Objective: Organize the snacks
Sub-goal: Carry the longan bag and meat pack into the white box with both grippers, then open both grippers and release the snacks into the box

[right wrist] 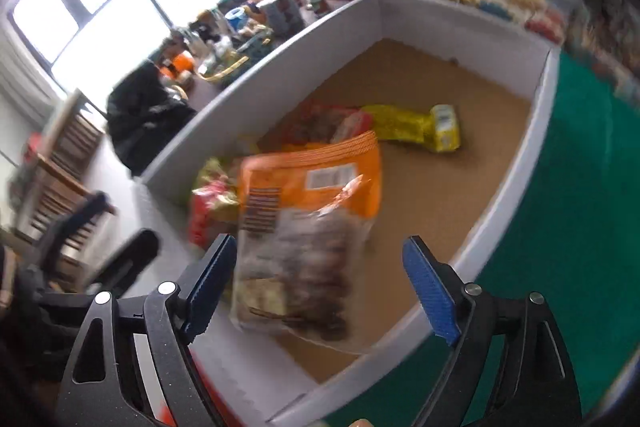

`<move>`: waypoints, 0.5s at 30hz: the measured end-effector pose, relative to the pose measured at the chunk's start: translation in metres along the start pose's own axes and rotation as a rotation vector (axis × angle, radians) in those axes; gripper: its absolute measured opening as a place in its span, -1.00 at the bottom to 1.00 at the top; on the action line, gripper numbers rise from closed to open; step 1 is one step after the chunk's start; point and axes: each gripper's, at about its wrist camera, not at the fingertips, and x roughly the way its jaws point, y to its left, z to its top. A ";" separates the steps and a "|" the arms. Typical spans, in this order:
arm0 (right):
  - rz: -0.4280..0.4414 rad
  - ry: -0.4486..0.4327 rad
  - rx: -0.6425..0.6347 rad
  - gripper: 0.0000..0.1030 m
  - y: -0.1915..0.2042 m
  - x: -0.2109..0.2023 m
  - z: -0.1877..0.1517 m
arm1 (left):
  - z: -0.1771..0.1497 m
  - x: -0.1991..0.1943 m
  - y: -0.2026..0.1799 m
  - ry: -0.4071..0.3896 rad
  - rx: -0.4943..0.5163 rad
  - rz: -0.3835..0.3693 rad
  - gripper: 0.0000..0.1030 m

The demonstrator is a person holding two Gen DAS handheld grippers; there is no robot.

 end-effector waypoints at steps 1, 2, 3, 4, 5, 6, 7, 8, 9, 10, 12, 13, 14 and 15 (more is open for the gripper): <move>0.072 -0.008 0.022 0.69 0.000 -0.003 0.002 | -0.001 -0.001 0.001 -0.002 -0.002 0.002 0.99; 0.118 -0.016 0.032 0.70 -0.002 -0.004 0.004 | -0.001 -0.003 0.002 -0.001 -0.004 0.003 0.99; 0.049 -0.019 0.018 0.70 -0.001 -0.005 0.008 | -0.001 -0.003 0.002 0.001 -0.003 0.004 0.99; -0.001 -0.030 0.006 0.72 -0.001 -0.008 0.010 | -0.001 -0.005 0.002 0.004 0.001 0.004 0.99; 0.009 -0.055 0.012 0.70 -0.003 -0.015 0.011 | 0.000 -0.008 0.001 0.007 0.009 0.003 0.99; 0.016 -0.073 0.018 0.70 -0.004 -0.021 0.012 | 0.001 -0.011 0.000 0.006 0.016 0.002 0.99; 0.007 -0.096 0.014 0.70 -0.005 -0.029 0.012 | 0.003 -0.015 -0.001 -0.001 0.017 0.003 0.99; -0.019 -0.119 -0.003 0.70 -0.005 -0.039 0.012 | 0.006 -0.021 -0.002 -0.014 0.012 0.006 0.99; -0.047 -0.137 -0.022 0.70 -0.004 -0.046 0.011 | 0.008 -0.026 -0.002 -0.027 0.001 0.009 0.99; -0.082 -0.157 -0.042 0.70 -0.004 -0.053 0.011 | 0.010 -0.034 -0.001 -0.051 -0.016 0.003 0.99; -0.133 -0.184 -0.064 0.70 -0.008 -0.068 0.009 | 0.012 -0.047 -0.001 -0.110 -0.054 -0.012 0.99; -0.145 -0.189 -0.064 0.70 -0.011 -0.072 0.006 | 0.013 -0.053 0.000 -0.126 -0.084 -0.003 0.99; -0.154 -0.191 -0.061 0.70 -0.014 -0.078 0.004 | 0.014 -0.055 0.000 -0.122 -0.104 0.008 0.99; -0.160 -0.191 -0.059 0.70 -0.015 -0.078 0.003 | 0.015 -0.056 0.001 -0.107 -0.118 0.006 0.99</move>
